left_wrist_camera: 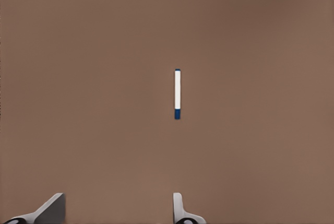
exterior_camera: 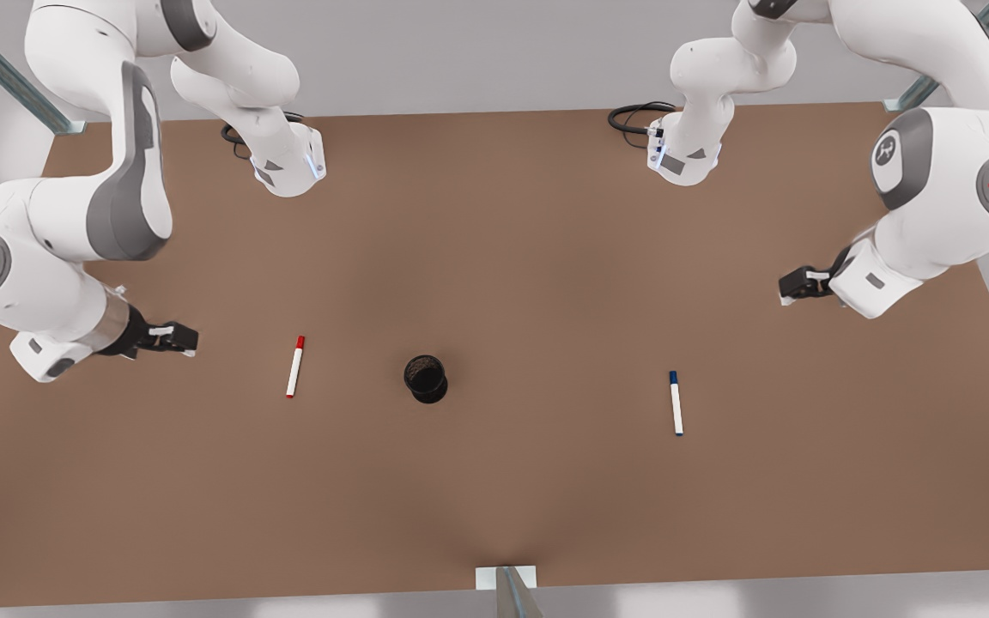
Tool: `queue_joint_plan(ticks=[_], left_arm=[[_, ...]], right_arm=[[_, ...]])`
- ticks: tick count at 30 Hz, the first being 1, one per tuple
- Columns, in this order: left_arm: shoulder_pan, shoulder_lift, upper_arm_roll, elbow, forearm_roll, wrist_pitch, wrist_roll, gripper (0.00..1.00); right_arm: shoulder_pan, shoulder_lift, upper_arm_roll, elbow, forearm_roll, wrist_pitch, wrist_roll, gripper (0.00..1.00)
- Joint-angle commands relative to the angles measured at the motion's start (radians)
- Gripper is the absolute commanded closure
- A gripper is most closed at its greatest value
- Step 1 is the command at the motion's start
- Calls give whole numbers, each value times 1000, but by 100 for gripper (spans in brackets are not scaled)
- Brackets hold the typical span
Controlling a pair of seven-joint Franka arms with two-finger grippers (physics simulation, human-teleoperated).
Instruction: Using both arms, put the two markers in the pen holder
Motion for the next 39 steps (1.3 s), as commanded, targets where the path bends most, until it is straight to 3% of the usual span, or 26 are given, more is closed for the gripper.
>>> queue_joint_plan(ticks=[1, 6, 13, 15, 20, 25, 32, 34, 37, 39], left_arm=[[-4, 19, -2, 3, 8, 104, 47, 0], [-51, 324, -4, 9, -49, 504, -267, 0], [-51, 485, 1, -20, -49, 662, -117, 0], [-83, 490, 7, -143, -47, 795, -144, 0], [-151, 538, 27, -145, 45, 805, -295, 0], [-149, 564, 27, -145, 54, 805, -319, 0], [-145, 613, 27, -143, 46, 829, -331, 0], [-145, 622, 27, -126, 51, 829, -328, 0], [-145, 642, 27, -97, 57, 828, -324, 0], [-143, 660, 30, -79, 59, 828, -304, 0]], right_arm=[[-19, -1, 0, -4, 0, 110, 8, 0], [-37, 51, 5, -13, 3, 139, 7, 0], [-98, 114, 9, -278, 2, 458, -24, 0], [-115, 107, 12, -360, 5, 511, -18, 0], [-108, 107, 106, -457, 5, 547, 145, 0], [-105, 172, 147, -538, 5, 661, 243, 0], [-63, 248, 150, -579, -40, 747, 327, 1], [-57, 277, 150, -567, -64, 756, 393, 5], [-59, 289, 150, -562, -64, 756, 401, 22], [-62, 304, 149, -564, -64, 770, 401, 26]])
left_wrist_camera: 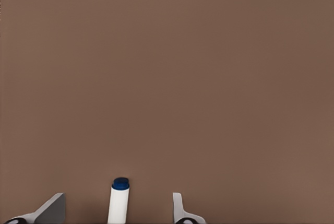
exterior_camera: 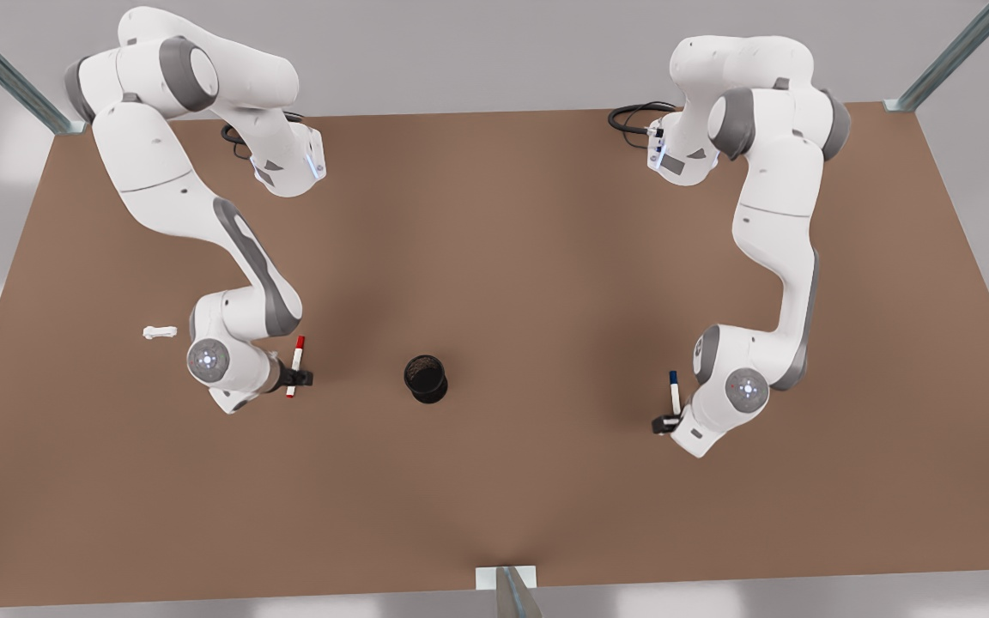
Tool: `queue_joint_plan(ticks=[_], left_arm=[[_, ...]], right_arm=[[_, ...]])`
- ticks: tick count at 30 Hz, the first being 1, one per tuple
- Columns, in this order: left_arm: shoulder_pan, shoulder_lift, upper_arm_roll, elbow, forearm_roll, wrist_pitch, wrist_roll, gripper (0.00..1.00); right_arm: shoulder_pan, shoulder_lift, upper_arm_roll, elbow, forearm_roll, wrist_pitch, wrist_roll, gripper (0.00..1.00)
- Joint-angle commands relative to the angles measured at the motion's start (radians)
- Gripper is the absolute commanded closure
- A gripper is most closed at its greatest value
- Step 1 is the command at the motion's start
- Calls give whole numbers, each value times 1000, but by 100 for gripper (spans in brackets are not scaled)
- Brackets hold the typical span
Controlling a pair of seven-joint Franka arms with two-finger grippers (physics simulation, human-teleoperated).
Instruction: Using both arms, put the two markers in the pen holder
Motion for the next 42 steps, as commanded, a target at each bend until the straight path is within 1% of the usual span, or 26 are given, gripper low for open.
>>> queue_joint_plan(ticks=[1, 4, 5, 6, 7, 8, 9, 10, 12, 14, 16, 18, 19, 20, 22, 24, 27, 29, 32, 34, 36, 38, 39, 40, 41, 42], left_arm=[[0, 13, 2, 16, 5, 6, -52, 0], [5, 28, 2, 22, 5, 8, -51, 1], [3, 29, 2, 22, 5, 6, -51, 4], [3, 31, 2, 22, 5, 8, -51, 10], [3, 31, 2, 25, 7, 8, -32, 27], [3, 31, 2, 25, 7, 6, -32, 33], [3, 31, 2, 25, 7, 8, -32, 35], [3, 31, 2, 27, 7, 6, -32, 36], [3, 29, 2, 30, 7, 6, -34, 36], [2, 29, 2, 31, 7, 5, -34, 36], [0, 25, 2, 30, 5, 5, -35, 36], [-1, 23, 2, 25, 2, 5, -34, 36], [-1, 23, 2, 24, 2, 5, -34, 42], [0, 25, 2, 24, 2, 5, -34, 44], [2, 25, 2, 21, 2, 3, -32, 44], [2, 25, 2, 18, 2, 3, -32, 44], [0, 25, 2, 11, 2, 2, -34, 53], [0, 25, 2, 11, 2, 2, -35, 57], [0, 23, 2, 11, 2, 2, -38, 65], [-1, 22, 2, 11, 2, 2, -40, 65], [-1, 22, 2, 11, 2, 0, -41, 68], [-1, 22, 2, 11, 2, 0, -43, 71], [-1, 22, 2, 11, 2, 0, -43, 74], [-1, 22, 2, 11, 2, 0, -44, 79], [-1, 20, 2, 13, 2, 0, -44, 79], [-1, 16, 2, 13, 1, -2, -44, 79]], right_arm=[[-2, 7, 1, 0, -3, 35, 178, 27], [-3, 18, 0, 0, -3, 37, 178, 31], [-3, 18, 0, 0, -3, 35, 178, 36], [-3, 19, 0, 0, -3, 35, 179, 40], [-2, 19, 0, 0, -3, 35, 179, 43], [-2, 21, 0, -1, -3, 35, 179, 46], [-2, 24, 0, -1, -3, 35, 179, 47], [-2, 24, 0, -1, -3, 32, 179, 51], [-2, 27, 0, -3, -3, 31, 179, 54], [-2, 27, 0, -3, -3, 26, 179, 57], [-2, 29, 0, -6, -3, 28, 179, 58], [-2, 29, 0, -6, -3, 26, 179, 61], [-2, 29, 0, -6, -3, 26, 179, 62], [-2, 29, 0, -4, -3, 25, 179, 67], [-2, 27, 0, -3, -3, 25, 178, 73], [0, 6, 1, 0, -3, 20, 178, 74], [1, -60, 3, 52, -6, -77, 165, 74], [0, -77, 44, 187, -6, -153, 144, 74], [-2, -119, 132, 252, -4, -74, 90, 74], [4, -113, 181, 279, -4, 20, 90, 74], [4, -100, 231, 282, -4, 129, 89, 74], [53, -82, 244, 282, -4, 270, 96, 74], [76, -73, 242, 281, -4, 302, 101, 74], [95, -71, 242, 273, -4, 331, 102, 74], [107, -71, 242, 240, -4, 400, 101, 74], [127, -70, 242, 241, -4, 428, 104, 74]])
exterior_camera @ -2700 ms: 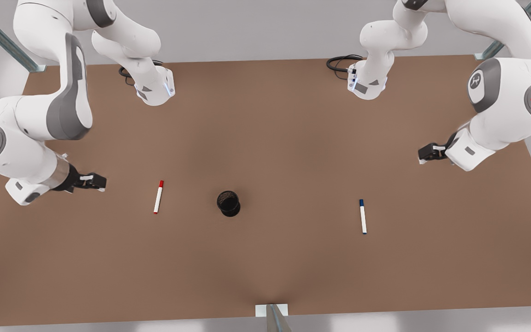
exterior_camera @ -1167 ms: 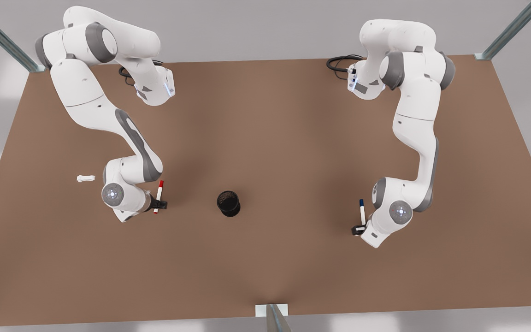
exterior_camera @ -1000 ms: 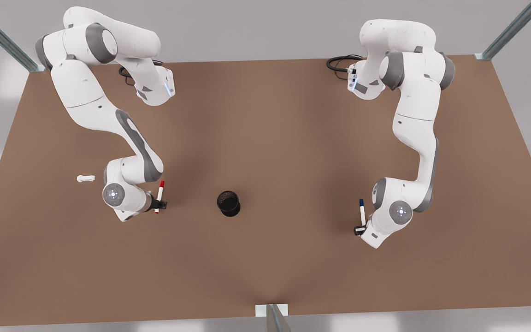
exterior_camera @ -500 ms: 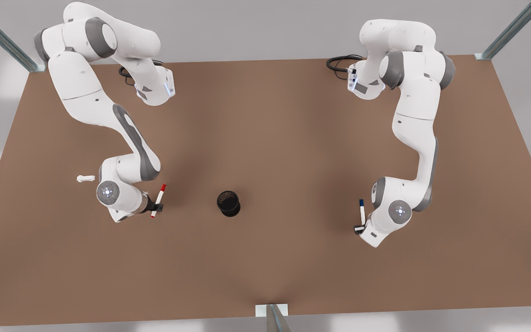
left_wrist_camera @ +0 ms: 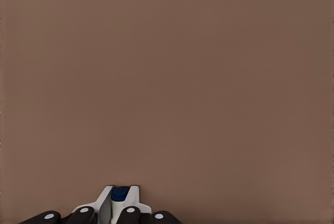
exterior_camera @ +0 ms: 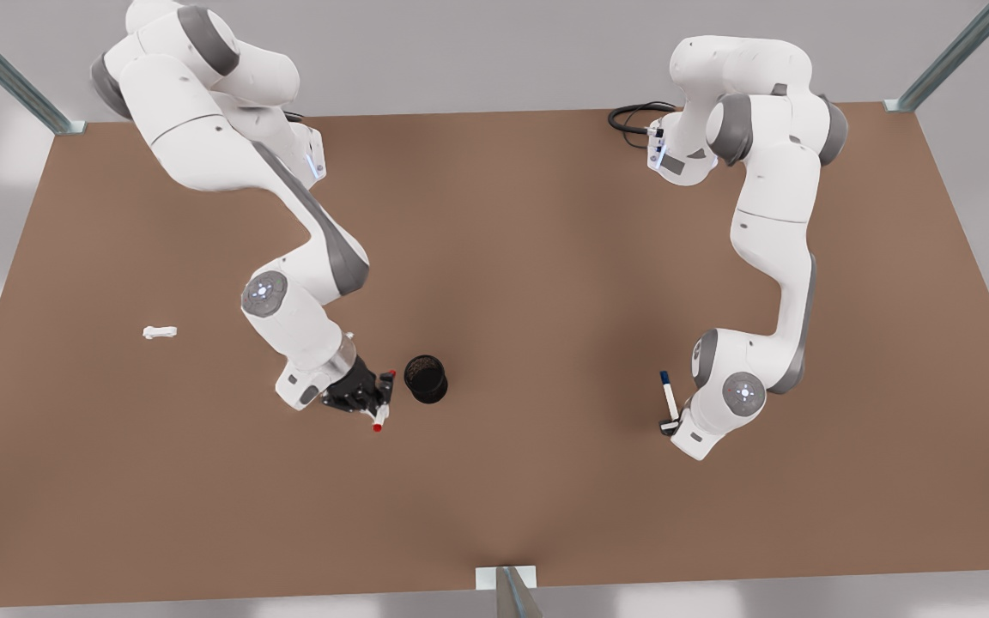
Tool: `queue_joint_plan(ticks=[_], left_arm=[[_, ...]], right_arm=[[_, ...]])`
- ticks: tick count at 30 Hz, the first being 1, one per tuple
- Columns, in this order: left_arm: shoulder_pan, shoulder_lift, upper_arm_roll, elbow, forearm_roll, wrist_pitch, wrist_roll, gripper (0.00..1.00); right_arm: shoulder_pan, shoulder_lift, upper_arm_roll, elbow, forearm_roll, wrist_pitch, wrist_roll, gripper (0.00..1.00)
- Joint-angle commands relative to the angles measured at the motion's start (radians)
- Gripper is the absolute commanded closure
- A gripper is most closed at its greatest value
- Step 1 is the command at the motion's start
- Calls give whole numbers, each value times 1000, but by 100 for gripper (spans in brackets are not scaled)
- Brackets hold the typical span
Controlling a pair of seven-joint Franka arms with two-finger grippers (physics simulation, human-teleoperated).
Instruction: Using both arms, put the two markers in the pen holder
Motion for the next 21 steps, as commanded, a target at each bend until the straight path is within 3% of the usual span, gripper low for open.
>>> queue_joint_plan(ticks=[1, 5, 8, 14, 15, 16, 17, 18, 20, 21], left_arm=[[0, -12, 0, 3, -9, -11, 5, 79], [0, -81, -9, 28, -19, -69, 8, 79], [0, -166, -49, 37, -31, -255, 11, 79], [5, -218, -83, 100, -34, -477, 35, 79], [5, -221, -83, 102, -60, -483, 60, 79], [5, -230, -81, 103, -75, -483, 75, 79], [5, -233, -81, 112, -97, -483, 100, 79], [0, -233, -81, 126, -111, -482, 104, 79], [6, -242, -107, 140, -126, -483, 121, 79], [-1, -256, -120, 142, -127, -508, 123, 79]], right_arm=[[17, 8, 0, -9, -8, 218, 6, 74], [31, -14, 0, -151, -29, 393, 6, 74], [34, -19, 0, -234, -36, 488, 6, 74], [63, 23, -12, -283, -66, 591, 6, 71], [57, 26, -13, -314, -72, 618, 5, 66], [48, 26, -15, -326, -82, 618, 5, 29], [31, 26, -15, -339, -88, 623, 0, 5], [22, 24, -15, -340, -108, 623, 0, 0], [11, -14, -13, -313, -108, 545, -4, 0], [-22, -81, -7, -207, -111, 254, -4, 0]])
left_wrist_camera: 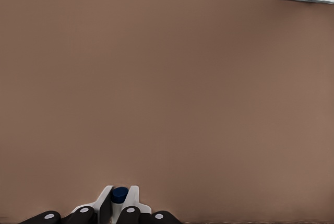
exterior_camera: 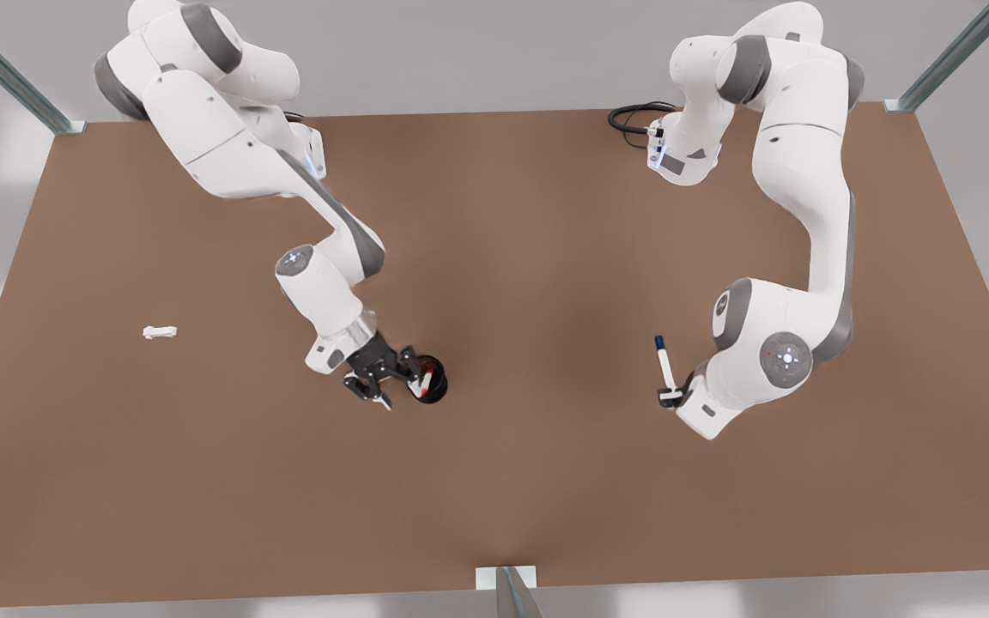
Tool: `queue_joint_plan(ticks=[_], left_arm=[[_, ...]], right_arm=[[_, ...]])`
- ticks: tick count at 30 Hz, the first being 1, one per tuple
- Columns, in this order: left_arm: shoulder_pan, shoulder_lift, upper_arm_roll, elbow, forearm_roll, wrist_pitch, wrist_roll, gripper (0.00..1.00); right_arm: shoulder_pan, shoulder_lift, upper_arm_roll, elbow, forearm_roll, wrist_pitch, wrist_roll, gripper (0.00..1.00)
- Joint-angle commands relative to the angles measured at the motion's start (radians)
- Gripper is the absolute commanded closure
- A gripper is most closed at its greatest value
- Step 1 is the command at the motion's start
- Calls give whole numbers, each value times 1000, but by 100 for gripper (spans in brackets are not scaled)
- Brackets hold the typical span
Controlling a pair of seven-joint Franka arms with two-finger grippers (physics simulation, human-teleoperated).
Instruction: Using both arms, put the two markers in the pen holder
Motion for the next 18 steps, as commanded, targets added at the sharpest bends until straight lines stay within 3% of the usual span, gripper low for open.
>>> queue_joint_plan(ticks=[1, 3, 5, 6, 7, 8, 10, 13, 16, 18], left_arm=[[2, -17, -58, 6, -32, -82, 102, 79], [-5, -20, -125, 43, -44, -55, 209, 79], [-16, 21, -226, 64, -44, 305, 434, 79], [-18, 68, -288, 64, -76, 542, 539, 79], [-19, 118, -360, 61, -88, 741, 674, 79], [-25, 154, -406, 60, -87, 872, 751, 79], [-82, 220, -412, 63, -85, 1142, 855, 79], [-145, 257, -421, 66, -82, 1366, 855, 79], [-163, 269, -431, 76, -85, 1386, 784, 79], [-160, 266, -451, 61, -93, 1384, 738, 79]], right_arm=[[-27, -70, 4, 129, -18, -460, -6, 0], [-24, -88, 19, 471, -19, -1049, -11, 0], [-141, -140, 108, 571, -5, -1438, -51, 0], [-57, -166, -31, 674, 7, -1605, -65, 0], [-47, -185, -151, 682, 91, -1633, -166, 0], [-46, -209, -208, 677, 93, -1633, -207, 0], [-40, -251, -341, 622, 130, -1625, -281, 0], [-29, -308, -421, 482, 171, -1500, -325, 0], [-37, -311, -403, 505, 170, -1447, -353, 0], [6, -205, -438, 622, 171, -1463, -408, 0]])
